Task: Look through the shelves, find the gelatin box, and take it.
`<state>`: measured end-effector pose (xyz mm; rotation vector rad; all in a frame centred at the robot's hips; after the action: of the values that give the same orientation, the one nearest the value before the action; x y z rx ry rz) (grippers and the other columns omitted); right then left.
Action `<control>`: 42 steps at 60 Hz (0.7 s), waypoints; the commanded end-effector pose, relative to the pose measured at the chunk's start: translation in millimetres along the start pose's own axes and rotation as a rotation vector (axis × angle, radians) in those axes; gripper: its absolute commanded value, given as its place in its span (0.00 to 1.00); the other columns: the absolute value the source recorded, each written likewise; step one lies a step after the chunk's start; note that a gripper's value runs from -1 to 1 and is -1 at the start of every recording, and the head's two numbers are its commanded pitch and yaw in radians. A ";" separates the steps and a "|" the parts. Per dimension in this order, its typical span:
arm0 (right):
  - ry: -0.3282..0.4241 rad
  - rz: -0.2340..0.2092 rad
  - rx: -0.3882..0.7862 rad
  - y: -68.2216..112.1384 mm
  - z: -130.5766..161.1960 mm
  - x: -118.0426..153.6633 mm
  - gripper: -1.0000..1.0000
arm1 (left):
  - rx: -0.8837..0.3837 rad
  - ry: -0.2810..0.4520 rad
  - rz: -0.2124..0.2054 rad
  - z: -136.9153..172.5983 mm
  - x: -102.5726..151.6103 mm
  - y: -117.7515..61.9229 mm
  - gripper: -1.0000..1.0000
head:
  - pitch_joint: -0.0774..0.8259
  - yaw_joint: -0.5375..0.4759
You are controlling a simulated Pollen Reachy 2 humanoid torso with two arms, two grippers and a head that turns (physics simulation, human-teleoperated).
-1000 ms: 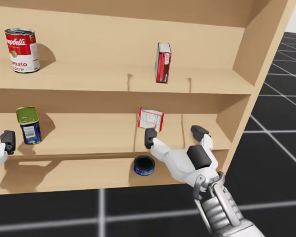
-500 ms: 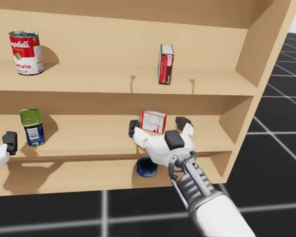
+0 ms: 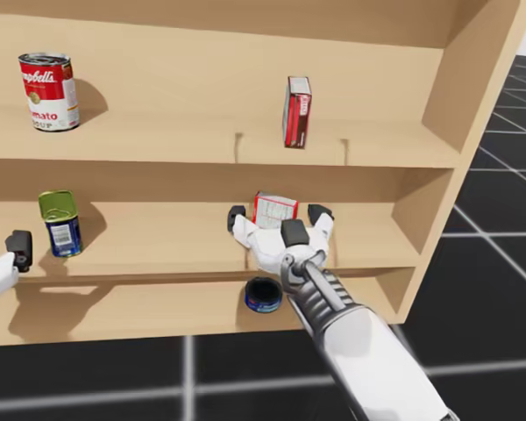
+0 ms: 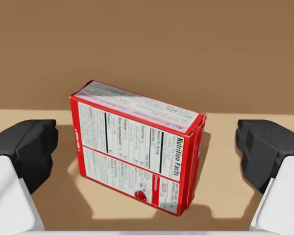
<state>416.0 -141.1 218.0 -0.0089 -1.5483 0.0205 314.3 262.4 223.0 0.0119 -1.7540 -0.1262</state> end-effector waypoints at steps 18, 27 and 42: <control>0.045 -0.087 0.058 44.8 -4.6 -16.9 0.93 | 0.002 -0.002 0.002 0.4 0.2 1.2 0.00 | 0.53 0.36; 0.048 -0.084 0.058 43.9 -4.7 -18.8 0.97 | 0.002 -0.001 0.001 1.2 0.6 0.9 0.00 | 0.53 0.36; 0.040 -0.099 0.064 38.6 0.7 -17.9 0.99 | 0.002 -0.001 0.001 1.3 0.9 0.8 0.00 | 0.54 0.35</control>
<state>420.0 -131.2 210.7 0.0228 -1.5658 0.0449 313.0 263.3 223.6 0.0120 -1.7554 -0.1236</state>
